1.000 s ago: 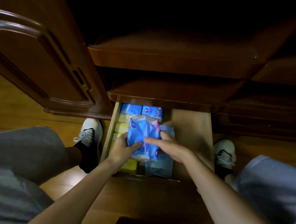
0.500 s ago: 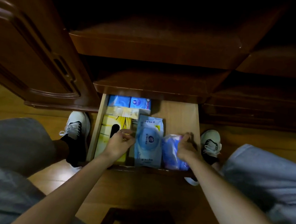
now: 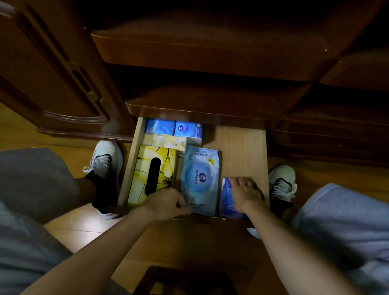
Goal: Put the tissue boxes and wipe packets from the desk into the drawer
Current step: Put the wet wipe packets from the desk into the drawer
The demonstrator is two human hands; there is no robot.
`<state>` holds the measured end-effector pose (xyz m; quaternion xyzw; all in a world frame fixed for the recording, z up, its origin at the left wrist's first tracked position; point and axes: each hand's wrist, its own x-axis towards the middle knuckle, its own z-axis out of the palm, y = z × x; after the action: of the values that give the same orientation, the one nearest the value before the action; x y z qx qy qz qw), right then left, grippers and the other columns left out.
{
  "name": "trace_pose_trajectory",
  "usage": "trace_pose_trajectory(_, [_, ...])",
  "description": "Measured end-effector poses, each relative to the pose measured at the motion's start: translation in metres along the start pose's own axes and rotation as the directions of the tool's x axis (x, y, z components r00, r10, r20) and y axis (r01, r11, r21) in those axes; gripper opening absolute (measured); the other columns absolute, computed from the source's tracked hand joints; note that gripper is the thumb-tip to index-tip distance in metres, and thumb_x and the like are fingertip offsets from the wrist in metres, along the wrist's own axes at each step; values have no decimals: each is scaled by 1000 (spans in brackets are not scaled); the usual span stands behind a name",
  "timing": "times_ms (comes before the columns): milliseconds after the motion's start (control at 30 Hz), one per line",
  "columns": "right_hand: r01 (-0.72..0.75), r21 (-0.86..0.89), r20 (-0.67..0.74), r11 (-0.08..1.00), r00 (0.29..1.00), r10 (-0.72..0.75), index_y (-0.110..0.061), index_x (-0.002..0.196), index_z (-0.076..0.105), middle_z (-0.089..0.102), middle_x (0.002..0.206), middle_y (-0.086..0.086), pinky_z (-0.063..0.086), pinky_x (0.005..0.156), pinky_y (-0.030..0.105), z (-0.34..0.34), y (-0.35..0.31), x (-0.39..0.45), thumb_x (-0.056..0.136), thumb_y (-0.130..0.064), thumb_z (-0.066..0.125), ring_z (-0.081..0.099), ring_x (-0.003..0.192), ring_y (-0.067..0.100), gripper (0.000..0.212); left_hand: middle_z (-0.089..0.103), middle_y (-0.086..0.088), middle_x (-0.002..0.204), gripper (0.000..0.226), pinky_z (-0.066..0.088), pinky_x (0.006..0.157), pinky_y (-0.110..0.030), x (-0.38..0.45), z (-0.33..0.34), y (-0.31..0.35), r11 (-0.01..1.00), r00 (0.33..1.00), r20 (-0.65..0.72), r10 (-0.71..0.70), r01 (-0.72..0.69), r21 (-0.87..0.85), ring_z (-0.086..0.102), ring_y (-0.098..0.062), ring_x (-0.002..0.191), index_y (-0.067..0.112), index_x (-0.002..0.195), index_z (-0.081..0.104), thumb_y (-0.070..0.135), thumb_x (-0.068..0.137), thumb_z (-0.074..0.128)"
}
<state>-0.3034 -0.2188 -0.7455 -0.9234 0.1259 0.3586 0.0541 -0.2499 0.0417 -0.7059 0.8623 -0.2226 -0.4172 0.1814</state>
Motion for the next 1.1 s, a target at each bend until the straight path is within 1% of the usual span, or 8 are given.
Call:
trace_pose_trajectory(133, [2,64,-39,998,999,0,-26,156,26,32,156,4,36,116,48,-22,-1,-16,87,-12,68,24,147,31,81,76,13,90,38,52,69,-29,-7,-8,6,993,999,39,19,-24,118,67,-6,85,27,85,81,63,81,71])
trace_pose_trajectory(367, [214,324,-390,922,918,-76,-32,143,50,61,141,-5,50,97,34,-129,-3,-85,97,-28,63,61,122,17,48,75,7,108,26,57,82,-31,-32,-50,49,984,977,-182,109,-80,157,69,-11,95,28,109,75,47,94,64])
trace_pose_trajectory(500, [462,275,-787,843,612,-79,-44,120,62,69,107,-29,57,73,27,-246,1,-150,98,-35,56,68,84,0,25,74,16,110,22,55,81,-28,-69,-163,126,948,737,-603,305,-176,265,69,-8,96,39,110,72,48,95,58])
trace_pose_trajectory(600, [544,98,-955,833,288,-76,-44,114,63,69,99,-30,52,68,14,-331,2,-196,97,-36,52,64,88,-5,22,74,18,101,22,57,73,-30,-115,-253,182,891,450,-773,447,-294,345,69,-5,87,41,105,72,48,93,55])
trace_pose_trajectory(700, [464,-46,-995,885,55,-81,-41,116,63,66,107,-24,51,74,18,-396,6,-217,94,-30,55,57,102,-4,26,72,19,89,17,56,57,-26,-140,-319,218,860,298,-819,491,-317,400,65,1,72,40,103,71,44,97,55])
trace_pose_trajectory(767, [379,17,-985,925,166,-49,-35,132,58,63,130,-15,50,90,29,-429,10,-215,97,-34,57,53,122,7,36,71,18,95,16,56,61,-27,-141,-352,232,864,301,-818,489,-296,407,67,-3,81,38,104,71,38,98,57])
trace_pose_trajectory(867, [186,119,-837,975,547,-2,-28,148,47,54,147,-2,47,103,40,-458,13,-202,102,-54,46,50,134,21,53,65,15,104,17,53,67,-25,-122,-388,245,867,340,-801,493,-267,421,65,-7,94,38,109,70,38,96,58])
trace_pose_trajectory(1100, [57,-102,-855,993,505,-117,-35,103,71,70,91,-13,45,73,30,-502,31,-176,100,-50,46,62,82,8,29,51,-1,143,47,46,97,-39,-32,-454,305,839,430,-726,536,-179,514,47,-22,129,31,141,51,41,95,59])
